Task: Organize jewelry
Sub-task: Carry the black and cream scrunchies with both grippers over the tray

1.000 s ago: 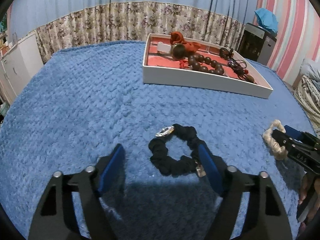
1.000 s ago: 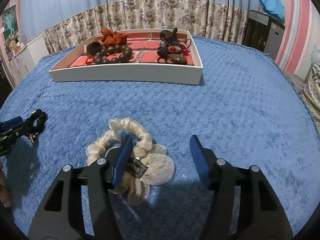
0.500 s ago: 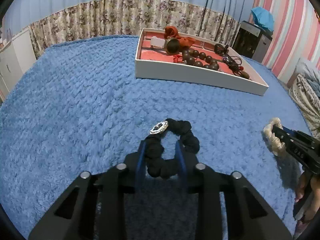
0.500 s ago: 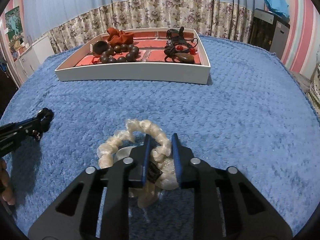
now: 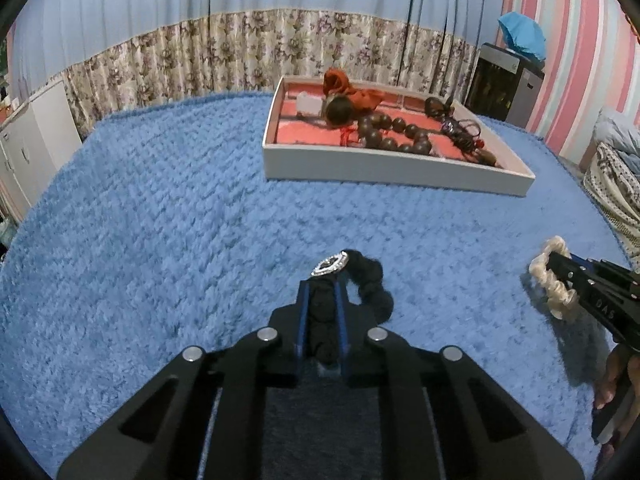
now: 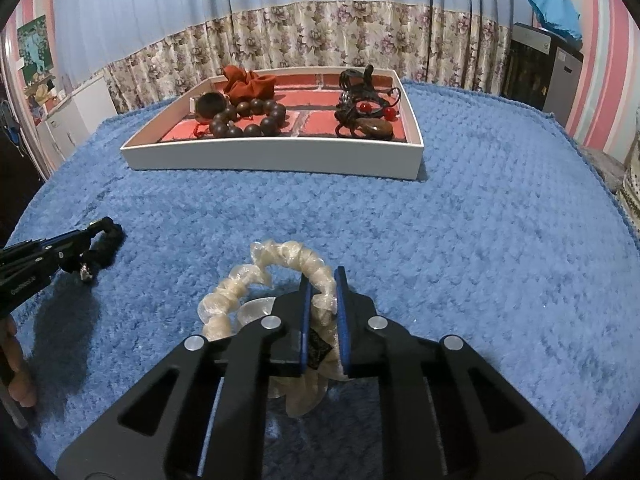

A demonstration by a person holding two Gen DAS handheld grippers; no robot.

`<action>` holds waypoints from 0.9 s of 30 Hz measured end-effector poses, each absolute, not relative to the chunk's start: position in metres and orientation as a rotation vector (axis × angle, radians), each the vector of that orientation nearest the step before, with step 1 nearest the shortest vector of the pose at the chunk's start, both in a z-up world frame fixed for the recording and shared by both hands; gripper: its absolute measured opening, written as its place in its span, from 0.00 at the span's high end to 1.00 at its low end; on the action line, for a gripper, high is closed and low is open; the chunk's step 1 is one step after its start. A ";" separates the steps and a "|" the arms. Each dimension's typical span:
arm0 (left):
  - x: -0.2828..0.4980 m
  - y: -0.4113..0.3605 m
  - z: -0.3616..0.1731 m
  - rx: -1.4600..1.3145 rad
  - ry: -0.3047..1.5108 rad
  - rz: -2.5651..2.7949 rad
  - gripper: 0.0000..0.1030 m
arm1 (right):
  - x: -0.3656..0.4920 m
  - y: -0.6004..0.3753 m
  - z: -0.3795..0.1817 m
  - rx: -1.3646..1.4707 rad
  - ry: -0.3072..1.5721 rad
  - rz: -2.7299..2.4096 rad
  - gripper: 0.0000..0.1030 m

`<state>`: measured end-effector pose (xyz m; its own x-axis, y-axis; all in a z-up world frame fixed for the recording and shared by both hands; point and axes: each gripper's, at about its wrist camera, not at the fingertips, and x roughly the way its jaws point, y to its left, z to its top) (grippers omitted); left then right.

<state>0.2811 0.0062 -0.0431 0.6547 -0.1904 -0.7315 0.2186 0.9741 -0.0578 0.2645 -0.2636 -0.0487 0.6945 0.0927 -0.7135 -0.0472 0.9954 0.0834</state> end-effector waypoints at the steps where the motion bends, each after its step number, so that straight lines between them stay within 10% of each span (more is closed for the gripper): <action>1: 0.281 0.005 -0.041 0.037 0.820 -0.232 0.87 | 0.264 -0.264 -0.047 0.064 0.797 0.082 0.89; 27: 0.367 -0.040 0.057 0.055 0.663 -0.264 0.87 | 0.364 -0.272 0.040 0.044 0.717 0.054 0.89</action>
